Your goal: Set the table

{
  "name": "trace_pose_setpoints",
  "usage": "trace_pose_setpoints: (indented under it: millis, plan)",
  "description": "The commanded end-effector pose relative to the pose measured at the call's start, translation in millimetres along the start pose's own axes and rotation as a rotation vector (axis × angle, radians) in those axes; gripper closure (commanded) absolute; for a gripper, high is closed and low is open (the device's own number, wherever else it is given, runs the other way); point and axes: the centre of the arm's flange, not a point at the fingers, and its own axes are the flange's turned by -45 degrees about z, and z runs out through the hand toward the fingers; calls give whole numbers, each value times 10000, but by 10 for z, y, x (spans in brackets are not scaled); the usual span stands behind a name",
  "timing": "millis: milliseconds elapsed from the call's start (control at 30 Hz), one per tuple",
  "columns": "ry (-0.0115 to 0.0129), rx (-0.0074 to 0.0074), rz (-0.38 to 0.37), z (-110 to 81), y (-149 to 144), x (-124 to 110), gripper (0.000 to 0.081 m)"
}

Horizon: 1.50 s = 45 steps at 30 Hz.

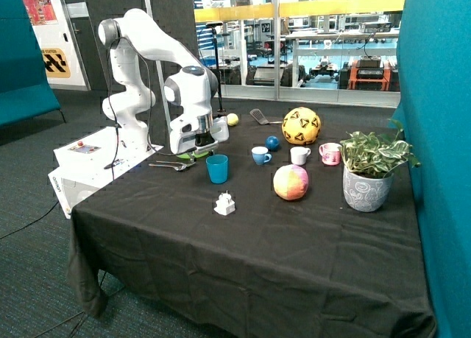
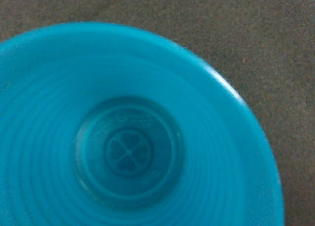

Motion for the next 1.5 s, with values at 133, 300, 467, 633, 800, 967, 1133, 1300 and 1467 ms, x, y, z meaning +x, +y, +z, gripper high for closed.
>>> trace_pose_setpoints:
  millis: [133,300,467,633,800,967,1133,1300,1467]
  plan:
    - [60,10,-107,140,-32,62,266]
    - [60,10,-170,179,-42,73,271]
    - [60,10,-212,217,-44,82,273]
    - [60,10,-261,273,-58,86,288]
    - [60,10,-323,314,-77,79,296]
    - [60,10,-343,357,-94,66,303]
    - [60,10,-337,396,-116,62,373]
    - [60,9,-403,406,-137,58,757]
    - [60,9,-445,414,-156,46,806]
